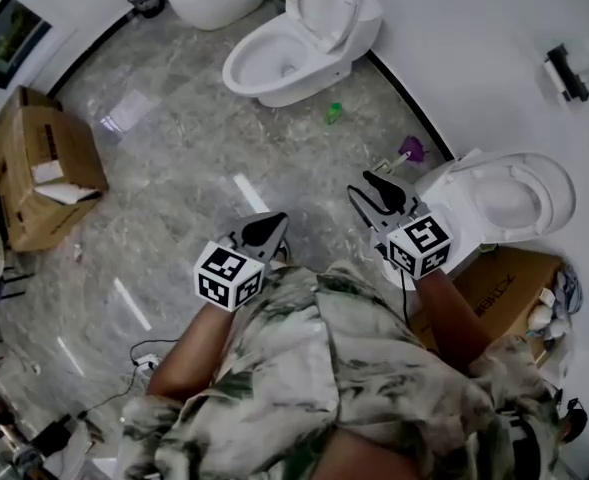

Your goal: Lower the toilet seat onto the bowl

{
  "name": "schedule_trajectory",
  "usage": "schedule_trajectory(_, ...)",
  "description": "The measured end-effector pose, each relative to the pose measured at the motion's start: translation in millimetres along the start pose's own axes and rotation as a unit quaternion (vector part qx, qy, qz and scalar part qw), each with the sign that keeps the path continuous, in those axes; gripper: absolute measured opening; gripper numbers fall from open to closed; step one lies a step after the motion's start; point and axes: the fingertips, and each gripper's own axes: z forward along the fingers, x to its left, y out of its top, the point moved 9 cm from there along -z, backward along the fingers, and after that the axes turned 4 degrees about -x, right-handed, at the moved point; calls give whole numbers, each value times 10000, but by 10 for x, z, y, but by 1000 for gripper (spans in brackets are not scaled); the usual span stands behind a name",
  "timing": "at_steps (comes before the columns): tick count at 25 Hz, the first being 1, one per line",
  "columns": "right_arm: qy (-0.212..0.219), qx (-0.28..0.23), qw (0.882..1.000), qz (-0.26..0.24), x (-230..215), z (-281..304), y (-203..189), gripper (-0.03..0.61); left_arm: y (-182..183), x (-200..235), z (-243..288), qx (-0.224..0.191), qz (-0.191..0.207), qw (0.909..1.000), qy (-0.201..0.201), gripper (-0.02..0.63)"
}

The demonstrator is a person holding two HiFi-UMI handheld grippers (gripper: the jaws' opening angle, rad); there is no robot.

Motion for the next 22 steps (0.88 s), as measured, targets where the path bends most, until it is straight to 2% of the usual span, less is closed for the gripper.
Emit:
schedule_trajectory(6, -417, 31, 9990, 172, -137, 729, 366, 196, 347, 777, -78, 129, 132, 9995, -264, 23)
schedule_trajectory(14, -731, -30, 9972, 178, -409, 1303, 714, 196, 540, 1355, -30, 156, 34, 9992, -368, 23)
schedule_trajectory(22, -860, -90, 9957, 319, -1335, 1804, 932, 179, 1028, 1854, 561, 138, 39, 9997, -197, 23)
